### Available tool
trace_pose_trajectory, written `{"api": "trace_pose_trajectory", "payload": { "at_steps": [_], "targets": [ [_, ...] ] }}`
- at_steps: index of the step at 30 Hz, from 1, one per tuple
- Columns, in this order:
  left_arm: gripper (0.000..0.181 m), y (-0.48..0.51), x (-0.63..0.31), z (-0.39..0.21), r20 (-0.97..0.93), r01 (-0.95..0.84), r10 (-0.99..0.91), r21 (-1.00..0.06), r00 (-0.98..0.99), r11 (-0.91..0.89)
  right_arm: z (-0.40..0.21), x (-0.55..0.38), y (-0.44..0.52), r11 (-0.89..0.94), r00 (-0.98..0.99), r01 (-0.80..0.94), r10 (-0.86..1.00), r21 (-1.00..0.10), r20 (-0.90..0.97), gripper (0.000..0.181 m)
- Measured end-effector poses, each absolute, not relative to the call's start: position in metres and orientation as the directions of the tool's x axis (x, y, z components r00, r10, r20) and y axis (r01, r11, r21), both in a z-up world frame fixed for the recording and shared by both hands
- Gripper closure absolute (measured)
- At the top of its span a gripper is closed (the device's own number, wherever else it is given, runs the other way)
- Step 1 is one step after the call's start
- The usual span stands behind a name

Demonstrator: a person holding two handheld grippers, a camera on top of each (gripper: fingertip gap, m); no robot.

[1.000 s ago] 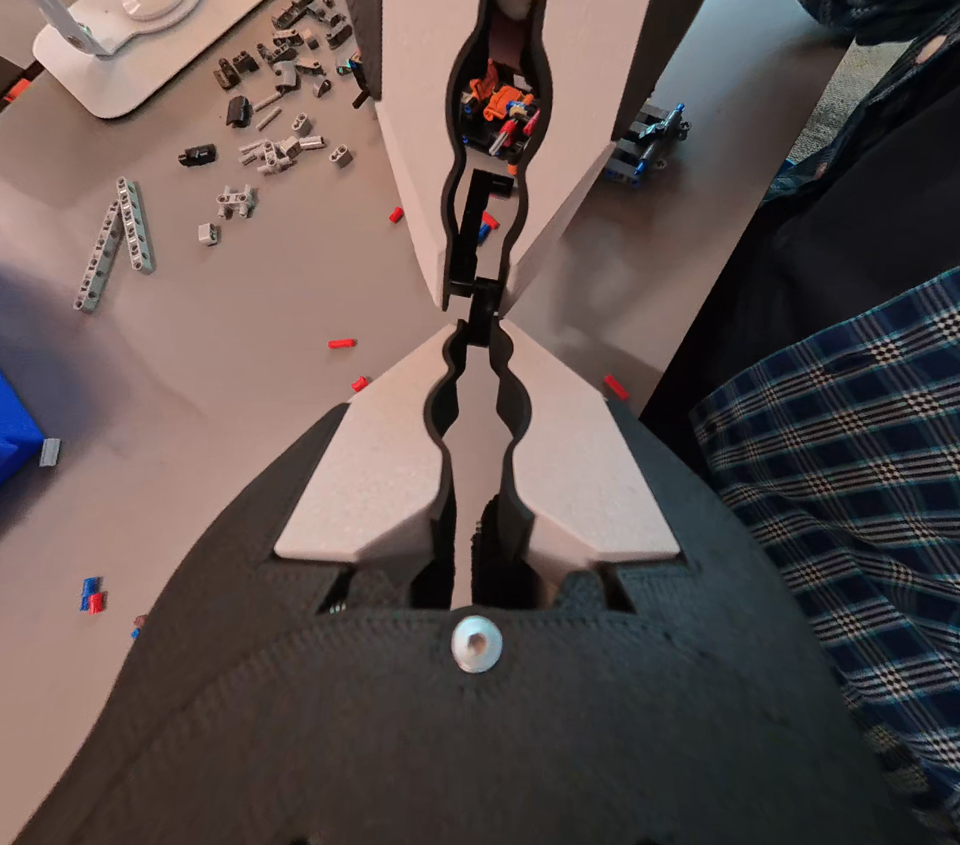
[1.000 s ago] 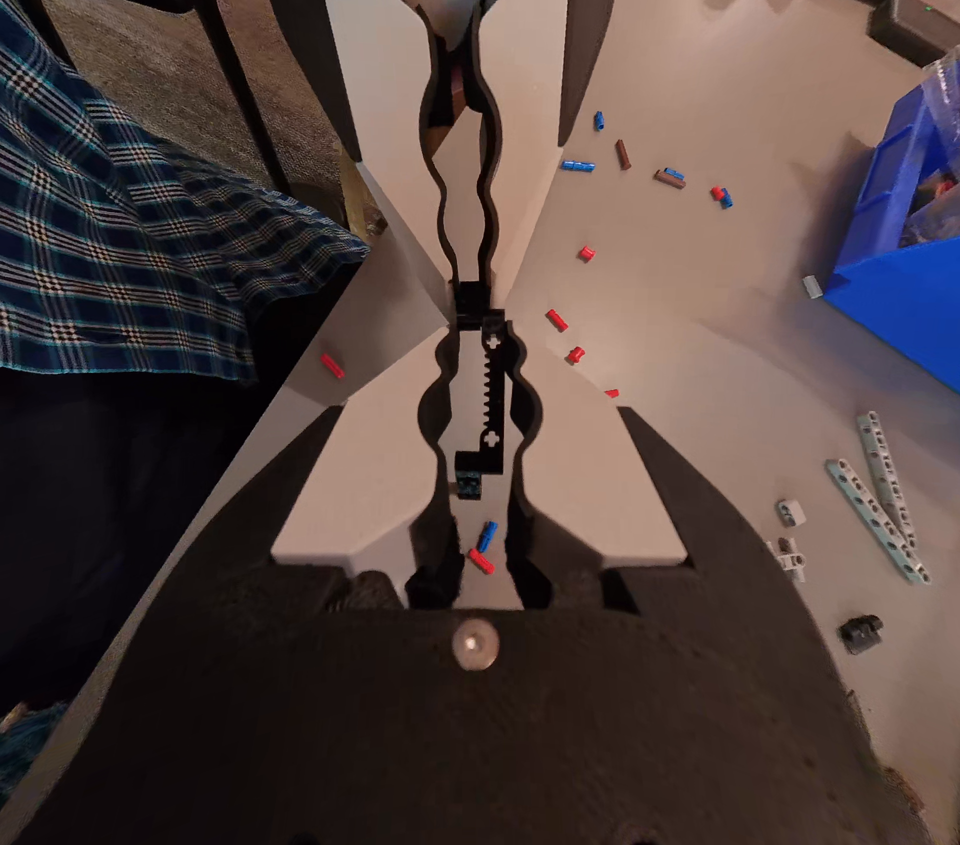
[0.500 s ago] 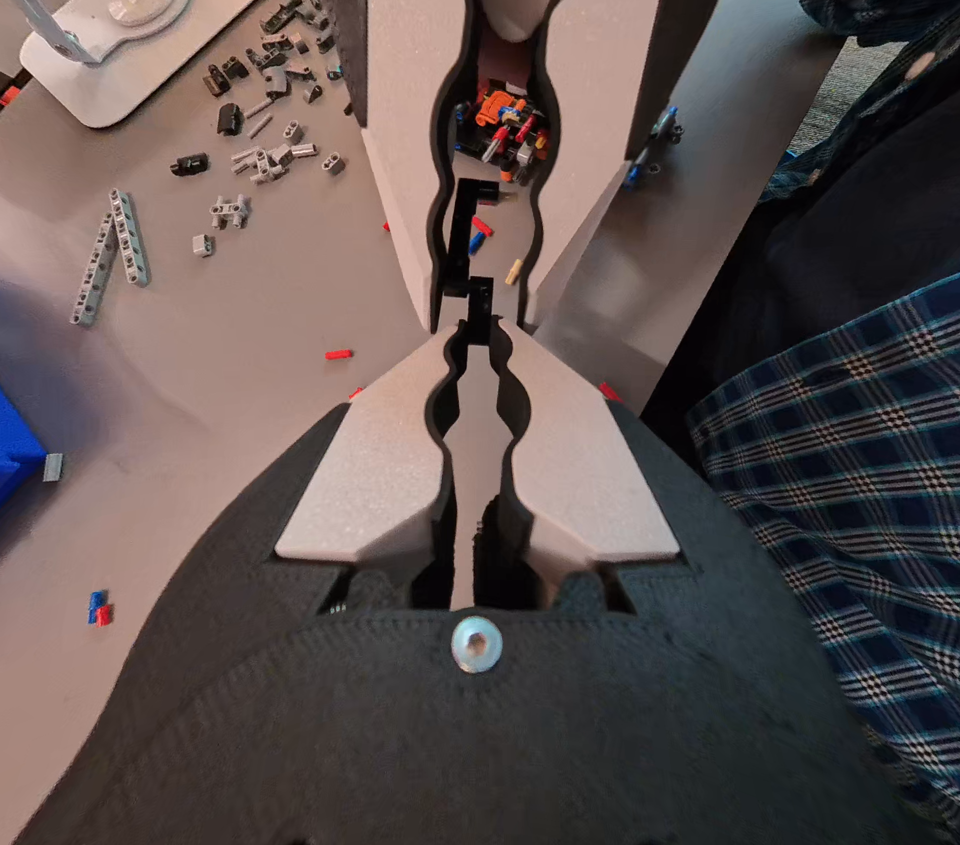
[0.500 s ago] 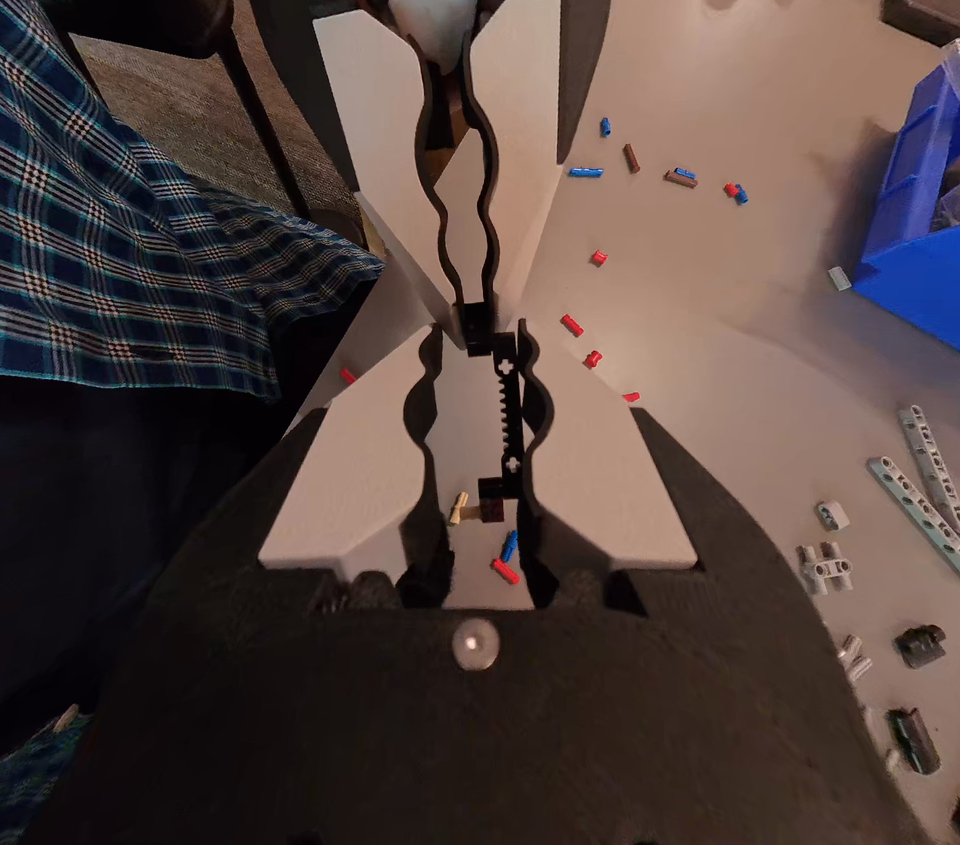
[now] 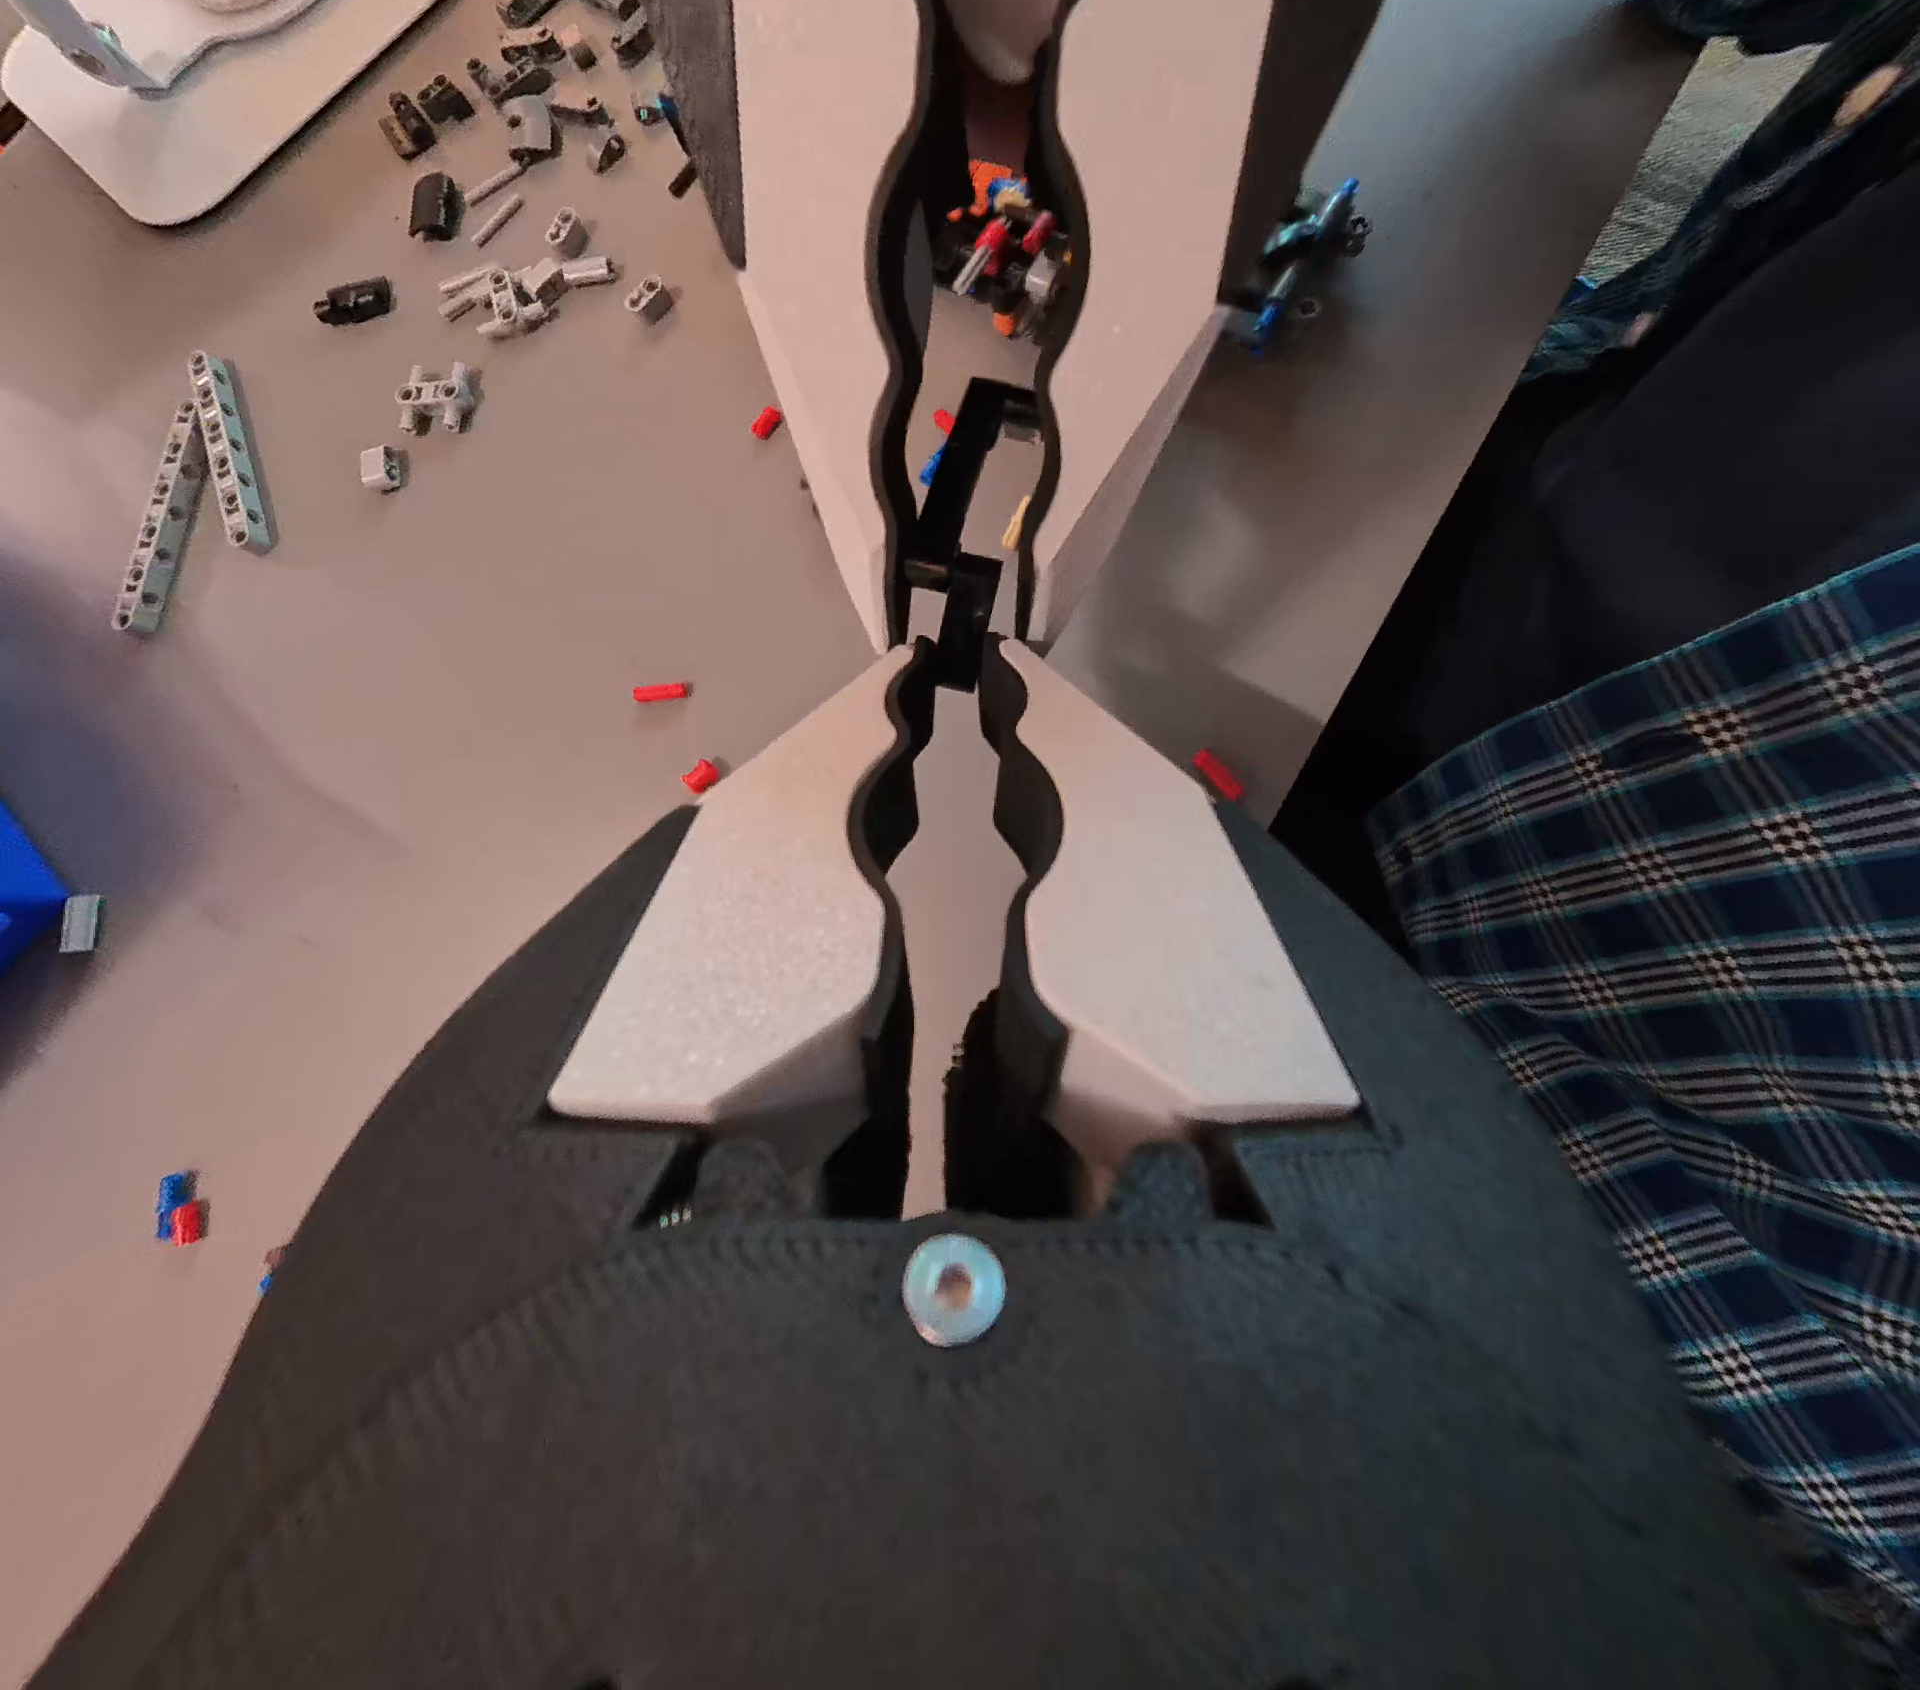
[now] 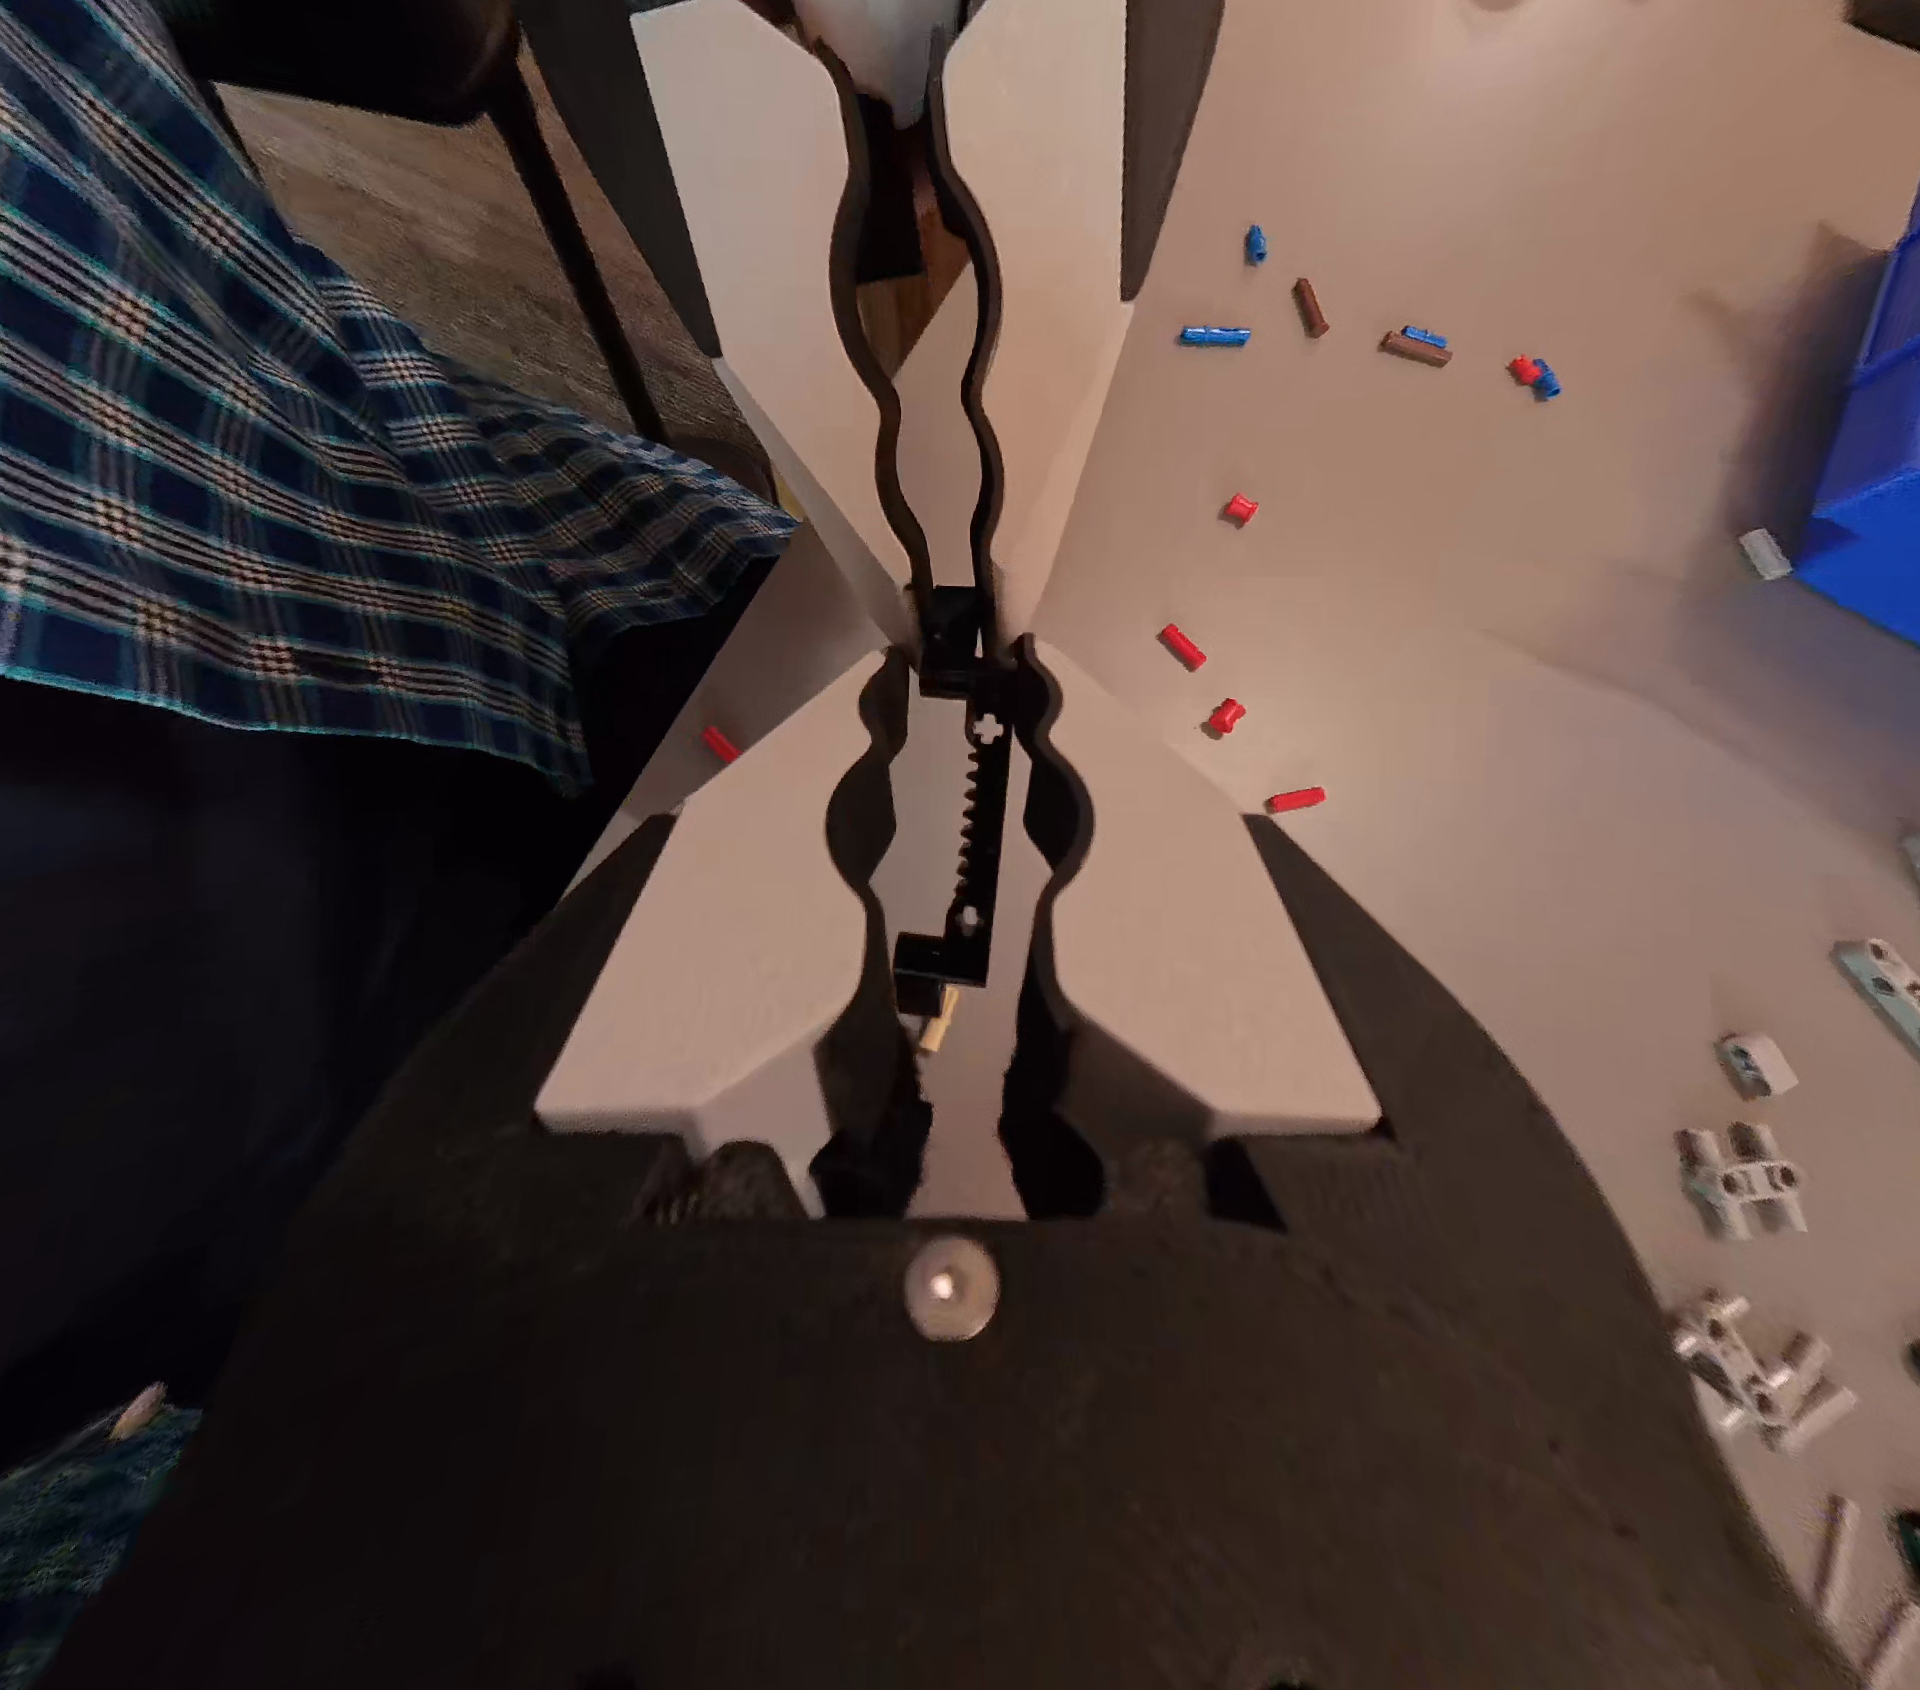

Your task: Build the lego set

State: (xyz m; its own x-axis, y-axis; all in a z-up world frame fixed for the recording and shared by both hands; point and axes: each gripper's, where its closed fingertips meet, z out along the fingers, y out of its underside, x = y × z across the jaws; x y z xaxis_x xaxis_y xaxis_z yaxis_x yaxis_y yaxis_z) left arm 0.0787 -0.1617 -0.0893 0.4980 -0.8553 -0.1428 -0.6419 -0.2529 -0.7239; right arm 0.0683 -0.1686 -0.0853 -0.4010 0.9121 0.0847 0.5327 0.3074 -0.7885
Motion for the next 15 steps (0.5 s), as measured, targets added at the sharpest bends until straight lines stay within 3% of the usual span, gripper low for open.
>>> {"api": "trace_pose_trajectory", "payload": {
  "at_steps": [1,8,15],
  "targets": [
    [0.173,-0.162,0.079,-0.089,-0.142,-0.645,-0.860,-0.723,0.490,-0.248,-0.085,0.069,-0.169,0.300,-0.405,0.530,0.911,-0.793,0.074,0.164],
    [0.173,-0.168,0.082,-0.091,-0.144,-0.681,-0.891,-0.700,0.431,-0.216,-0.088,0.074,-0.173,0.286,-0.457,0.519,0.889,-0.806,0.020,0.167],
    [0.174,-0.171,0.084,-0.101,-0.105,-0.702,-0.900,-0.666,0.422,-0.251,-0.099,0.077,-0.175,0.386,-0.485,0.556,0.870,-0.736,0.089,0.168]
  ]
}}
